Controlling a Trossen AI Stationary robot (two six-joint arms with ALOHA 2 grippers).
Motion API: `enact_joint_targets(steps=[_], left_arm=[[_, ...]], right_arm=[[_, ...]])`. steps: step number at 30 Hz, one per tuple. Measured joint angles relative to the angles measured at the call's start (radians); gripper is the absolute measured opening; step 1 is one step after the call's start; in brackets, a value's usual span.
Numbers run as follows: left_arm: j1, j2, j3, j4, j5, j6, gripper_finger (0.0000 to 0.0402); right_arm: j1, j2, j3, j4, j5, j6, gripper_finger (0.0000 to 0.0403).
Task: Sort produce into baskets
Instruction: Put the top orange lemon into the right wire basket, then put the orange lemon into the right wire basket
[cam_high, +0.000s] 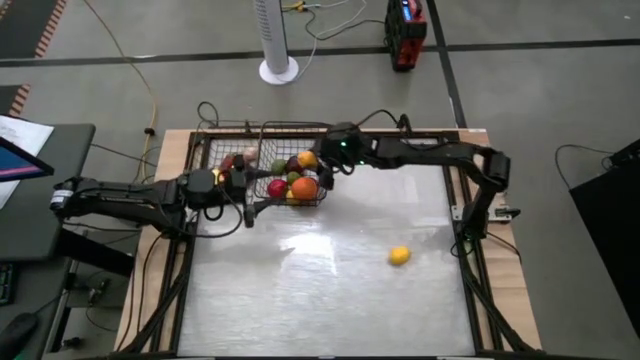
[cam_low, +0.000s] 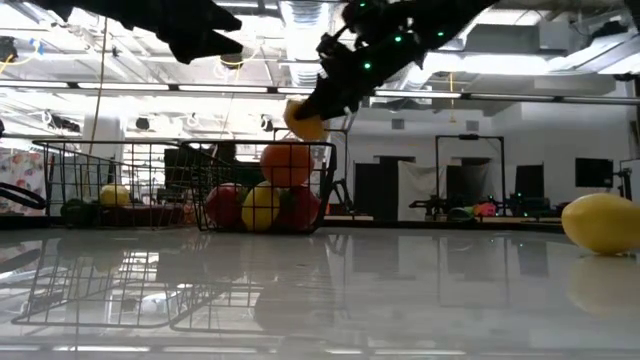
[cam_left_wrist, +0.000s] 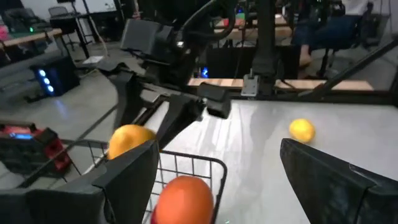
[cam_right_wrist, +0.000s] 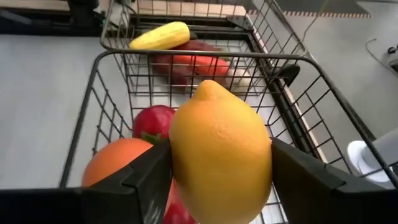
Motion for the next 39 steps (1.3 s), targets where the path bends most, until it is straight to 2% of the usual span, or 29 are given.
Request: enact_joint_targets(steps=[7,13,18,28,39], left_arm=[[-0.011,-0.03,0.0,-0.008,-0.003,-0.069,0.0325],[-0.011,-0.029,-0.001,-0.006,-0.008,-0.075,0.0325],[-0.011,-0.029,0.0,-0.008,-0.024,-0.081,0.0325],[-0.011,-0.029,0.0,-0.008,-0.034,-0.08,0.0325],[-0.011,-0.029,0.0,-0.012,-0.044,-0.066,0.0325]], right_arm=[[-0.003,0.058,0.126,-0.142,-0.011,-0.03,0.0318],[-0.026,0.024,0.133,-0.152,-0.021,-0.037,0.0348],[-0.034,-0.016,0.133,-0.189,-0.021,-0.036,0.0345],[0.029,-0.078,0.132,-0.367,-0.013,-0.012,0.0332],[0.076,-0.26,0.026,-0.47,0.152,0.058,0.0331]])
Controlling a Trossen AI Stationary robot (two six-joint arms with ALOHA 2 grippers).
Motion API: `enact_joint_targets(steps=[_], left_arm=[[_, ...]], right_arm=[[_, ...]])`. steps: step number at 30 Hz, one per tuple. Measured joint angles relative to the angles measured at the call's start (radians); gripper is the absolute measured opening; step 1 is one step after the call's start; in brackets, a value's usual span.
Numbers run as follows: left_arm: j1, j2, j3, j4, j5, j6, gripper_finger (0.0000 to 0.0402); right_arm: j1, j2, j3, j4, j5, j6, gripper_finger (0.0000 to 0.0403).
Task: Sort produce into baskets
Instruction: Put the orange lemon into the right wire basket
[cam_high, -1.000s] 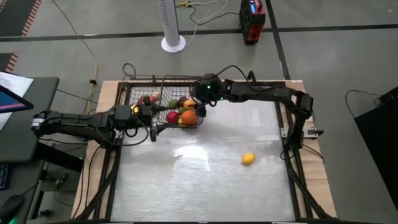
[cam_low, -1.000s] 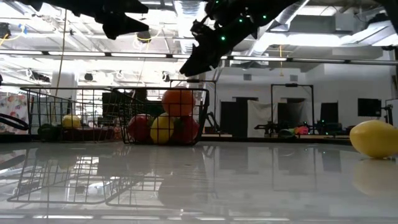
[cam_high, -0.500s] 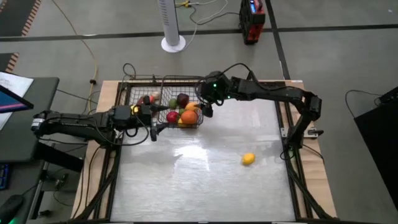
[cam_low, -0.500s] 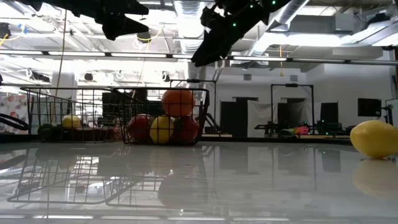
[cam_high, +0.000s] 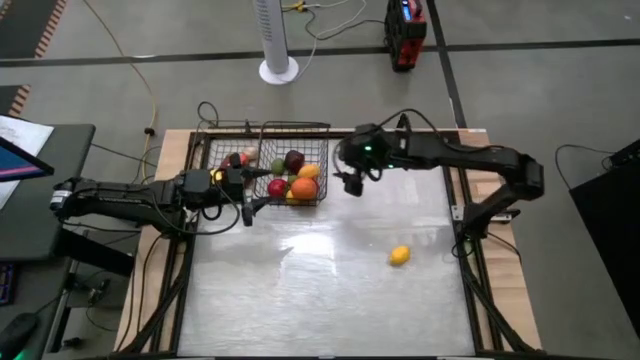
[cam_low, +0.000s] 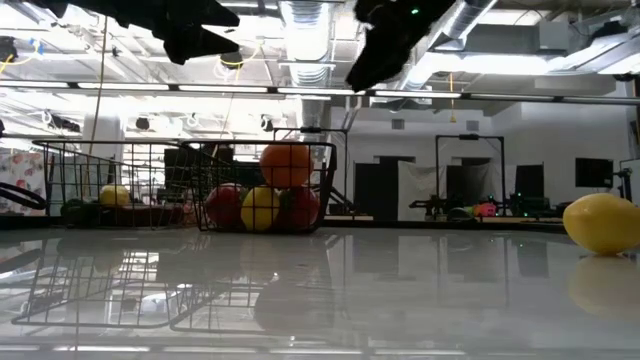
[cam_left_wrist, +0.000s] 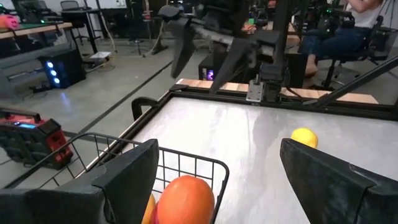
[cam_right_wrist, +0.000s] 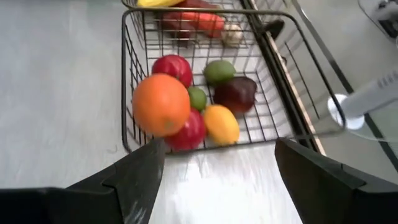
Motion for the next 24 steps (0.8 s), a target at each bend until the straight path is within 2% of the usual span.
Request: enact_joint_targets(steps=[11,18,24], left_arm=[[0.0,0.0,0.0,-0.004,0.0,0.0,0.0325],[0.0,0.0,0.0,-0.02,-0.005,0.001,0.0325],[0.0,0.0,0.0,-0.025,-0.008,0.001,0.0325]], right_arm=[[0.037,-0.272,-0.287,-0.008,0.018,0.176,0.0331],[0.173,-0.342,-0.444,-0.02,0.028,0.317,0.0331],[0.319,-0.343,-0.472,-0.088,0.098,0.445,0.0331]])
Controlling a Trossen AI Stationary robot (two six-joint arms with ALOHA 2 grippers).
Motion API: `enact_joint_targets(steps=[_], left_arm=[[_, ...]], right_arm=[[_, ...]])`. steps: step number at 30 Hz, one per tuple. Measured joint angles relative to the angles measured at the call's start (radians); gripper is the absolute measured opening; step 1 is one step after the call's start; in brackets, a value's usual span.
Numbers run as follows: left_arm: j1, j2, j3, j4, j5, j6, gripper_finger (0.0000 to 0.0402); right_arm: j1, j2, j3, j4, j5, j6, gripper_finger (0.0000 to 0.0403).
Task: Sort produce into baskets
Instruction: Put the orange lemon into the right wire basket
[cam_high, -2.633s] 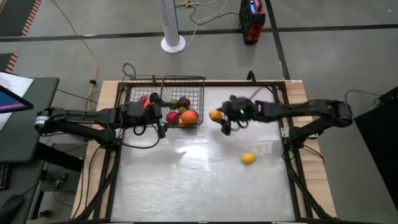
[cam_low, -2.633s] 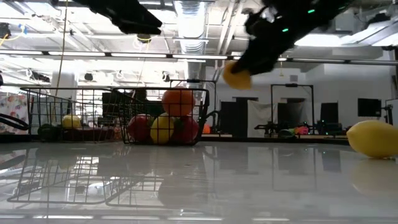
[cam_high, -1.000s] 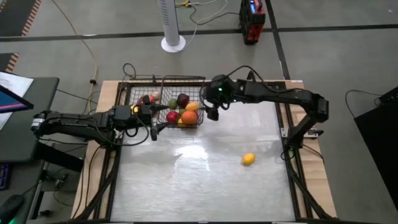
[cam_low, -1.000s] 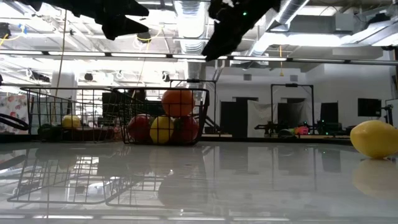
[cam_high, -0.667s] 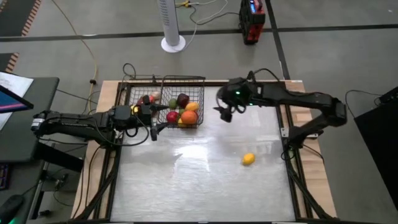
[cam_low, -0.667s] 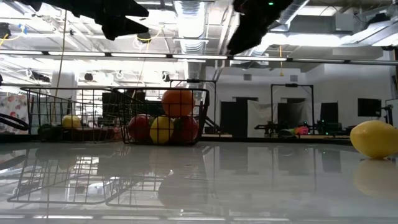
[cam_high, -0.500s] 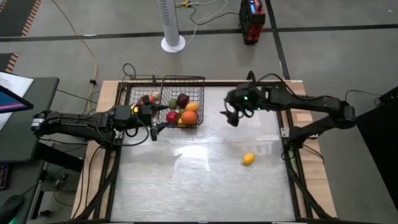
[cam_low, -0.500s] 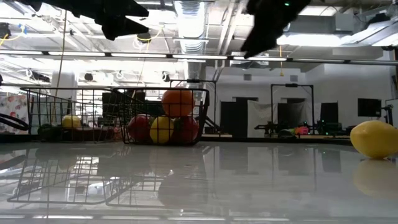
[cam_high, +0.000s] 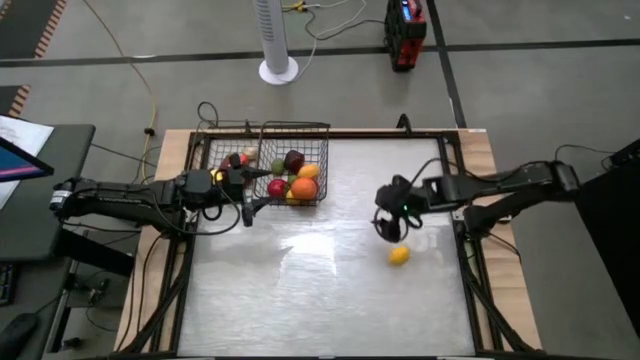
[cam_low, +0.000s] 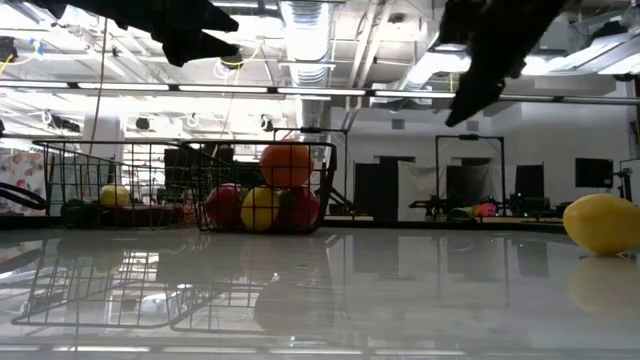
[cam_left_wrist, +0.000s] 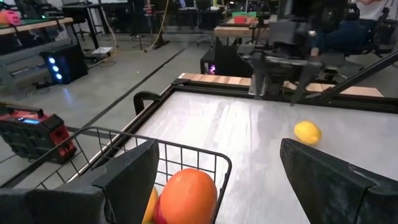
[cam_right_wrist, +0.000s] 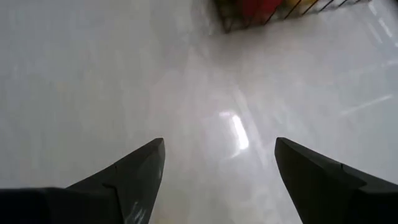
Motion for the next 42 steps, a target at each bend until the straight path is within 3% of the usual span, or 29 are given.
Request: enact_joint_targets(steps=[12,23,28,42], left_arm=[[0.0,0.0,0.0,-0.036,0.0,-0.004,0.0325],[0.0,0.0,0.0,-0.01,0.028,-0.016,0.0325],[0.0,0.0,0.0,0.034,0.089,-0.02,0.0325],[0.0,0.0,0.0,0.032,0.082,-0.043,0.0325]], right_arm=[[0.278,0.001,0.0,-0.185,0.218,0.327,0.0331],[0.407,0.002,-0.181,-0.125,0.2,0.592,0.0331],[0.449,0.001,-0.211,-0.108,0.201,0.631,0.0331],[0.525,0.001,-0.306,-0.053,0.237,0.701,0.0331]])
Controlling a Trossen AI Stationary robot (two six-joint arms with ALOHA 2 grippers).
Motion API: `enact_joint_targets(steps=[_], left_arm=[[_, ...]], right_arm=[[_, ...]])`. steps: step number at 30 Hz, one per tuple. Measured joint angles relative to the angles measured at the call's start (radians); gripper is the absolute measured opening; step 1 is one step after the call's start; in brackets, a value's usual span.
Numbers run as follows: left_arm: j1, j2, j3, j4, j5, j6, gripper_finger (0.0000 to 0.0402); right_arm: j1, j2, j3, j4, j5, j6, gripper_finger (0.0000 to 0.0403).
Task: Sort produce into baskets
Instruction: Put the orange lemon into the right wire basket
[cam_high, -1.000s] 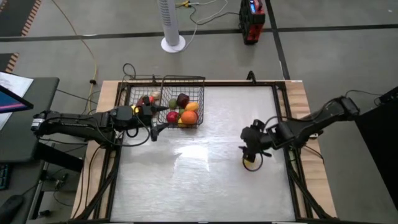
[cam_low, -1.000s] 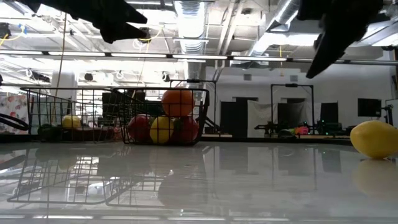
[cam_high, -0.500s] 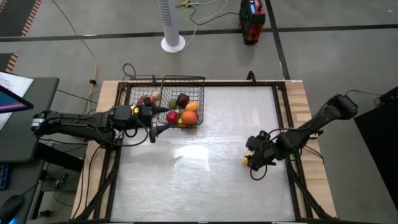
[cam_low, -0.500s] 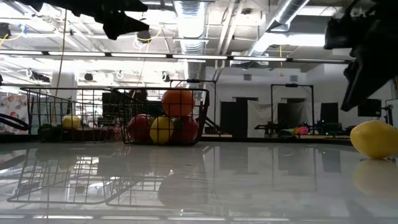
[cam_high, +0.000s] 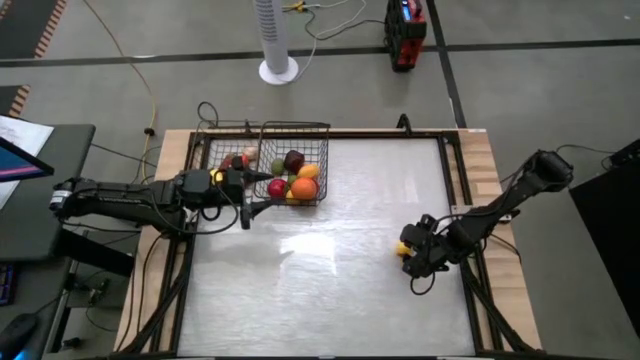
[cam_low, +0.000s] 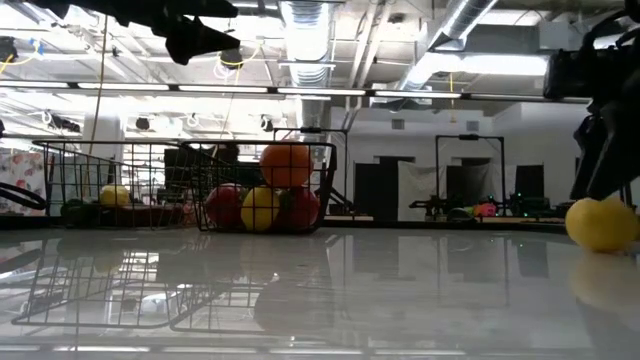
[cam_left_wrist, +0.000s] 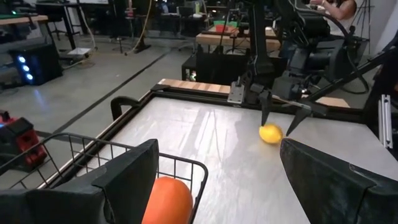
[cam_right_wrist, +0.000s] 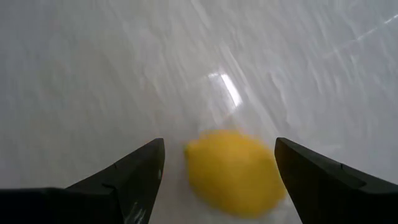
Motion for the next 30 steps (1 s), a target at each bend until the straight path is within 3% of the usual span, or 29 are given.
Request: enact_joint_targets(steps=[18,26,30], left_arm=[[0.0,0.0,0.0,-0.004,-0.029,0.01,0.0325],[0.0,0.0,0.0,-0.003,-0.029,0.009,0.0325],[0.0,0.0,0.0,-0.005,-0.029,0.008,0.0325]], right_arm=[[0.017,-0.006,-0.011,-0.051,0.008,0.004,0.0331],[0.017,-0.006,0.103,-0.223,0.035,0.196,0.0331],[0.017,-0.006,0.108,-0.26,-0.008,0.296,0.0331]])
